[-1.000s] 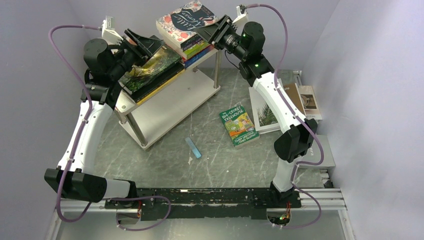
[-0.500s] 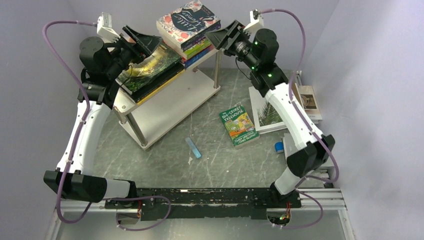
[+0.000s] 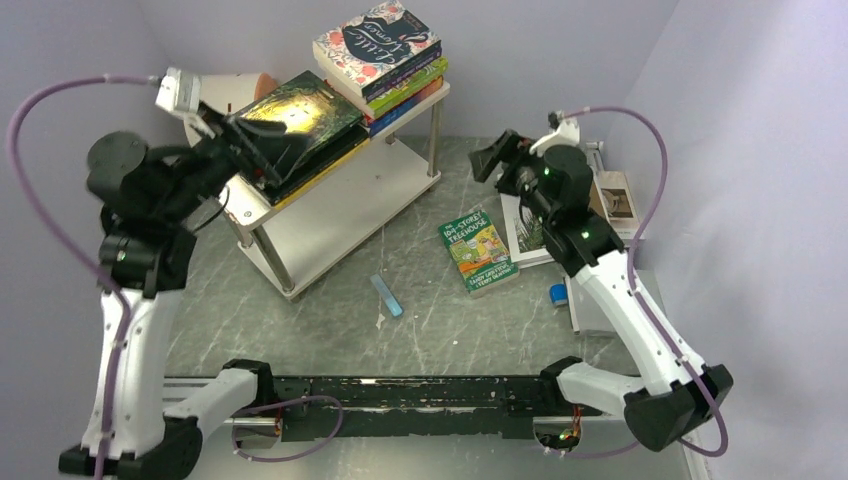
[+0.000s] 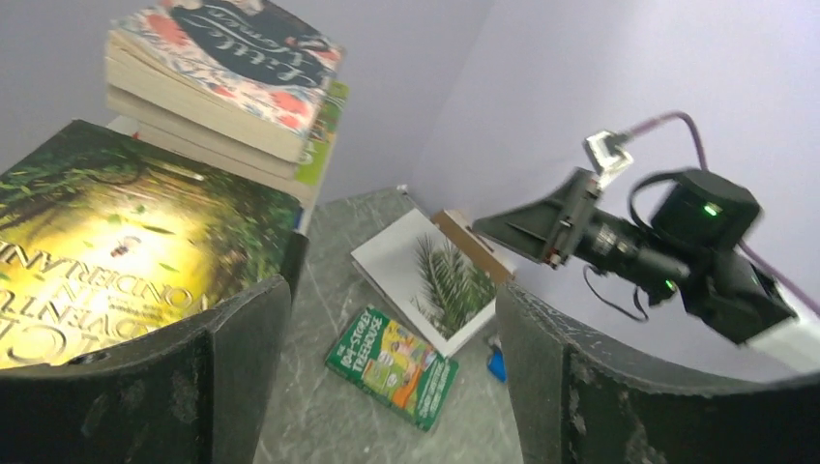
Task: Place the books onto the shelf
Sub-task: Pick up the book from the center of the board.
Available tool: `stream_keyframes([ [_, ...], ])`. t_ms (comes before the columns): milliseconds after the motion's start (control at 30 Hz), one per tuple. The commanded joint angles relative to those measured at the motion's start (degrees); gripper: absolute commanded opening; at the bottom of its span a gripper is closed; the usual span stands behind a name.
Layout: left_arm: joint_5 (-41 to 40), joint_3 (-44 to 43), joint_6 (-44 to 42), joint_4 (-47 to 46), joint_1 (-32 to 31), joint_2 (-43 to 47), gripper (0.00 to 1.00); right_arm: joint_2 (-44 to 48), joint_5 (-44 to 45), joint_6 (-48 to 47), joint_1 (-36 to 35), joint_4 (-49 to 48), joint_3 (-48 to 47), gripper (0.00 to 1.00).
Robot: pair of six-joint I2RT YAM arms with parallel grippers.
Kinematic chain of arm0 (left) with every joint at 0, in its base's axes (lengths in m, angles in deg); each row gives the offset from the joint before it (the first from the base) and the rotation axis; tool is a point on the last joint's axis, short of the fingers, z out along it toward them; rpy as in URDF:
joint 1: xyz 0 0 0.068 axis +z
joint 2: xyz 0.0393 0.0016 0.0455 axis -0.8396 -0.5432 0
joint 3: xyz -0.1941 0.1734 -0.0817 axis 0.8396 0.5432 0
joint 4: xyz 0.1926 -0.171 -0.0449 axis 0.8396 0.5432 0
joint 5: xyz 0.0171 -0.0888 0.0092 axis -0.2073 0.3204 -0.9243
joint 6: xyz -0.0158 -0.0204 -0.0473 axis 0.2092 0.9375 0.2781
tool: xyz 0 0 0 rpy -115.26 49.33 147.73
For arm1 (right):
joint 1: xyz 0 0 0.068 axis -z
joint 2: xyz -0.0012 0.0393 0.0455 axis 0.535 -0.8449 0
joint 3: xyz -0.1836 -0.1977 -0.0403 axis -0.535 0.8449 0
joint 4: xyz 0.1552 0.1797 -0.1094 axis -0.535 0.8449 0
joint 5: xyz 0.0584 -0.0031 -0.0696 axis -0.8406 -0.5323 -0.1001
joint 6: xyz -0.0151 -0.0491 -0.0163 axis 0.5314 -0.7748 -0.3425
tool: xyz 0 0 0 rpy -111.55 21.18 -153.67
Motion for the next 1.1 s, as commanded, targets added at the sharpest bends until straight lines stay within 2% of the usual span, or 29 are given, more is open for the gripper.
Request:
stream_keyframes([
  [0,7.78,3.80,-9.31,8.71,0.34,4.82,0.82,2.90,7.09,-1.52,0.71,5.64,9.38,0.85],
  [100,11.83,7.92,-12.26,11.85,0.19,8.07,0.82,3.03,10.94,0.19,1.68,8.18,15.46,0.85],
  [267,15.49,17.69,-14.63,10.44,-3.96,14.94,0.83,2.39,12.84,2.47,6.62,7.88,23.18,0.86],
  [533,16.78,24.38,-18.61,10.47,-11.61,20.39,0.84,2.47,3.59,4.82,18.86,3.82,31.03,0.86],
  [667,20.88,28.10,-16.95,7.50,-13.36,21.43,0.84,1.77,-1.70,4.89,19.65,2.40,33.63,0.87],
  [867,15.83,27.85,-19.63,9.70,-15.87,21.42,0.84,-0.07,-2.79,6.12,19.64,1.14,38.26,0.88],
  [1067,13.24,26.05,-21.30,11.25,-17.34,18.69,0.83,-3.75,-5.73,2.39,19.63,-4.58,40.62,0.84],
])
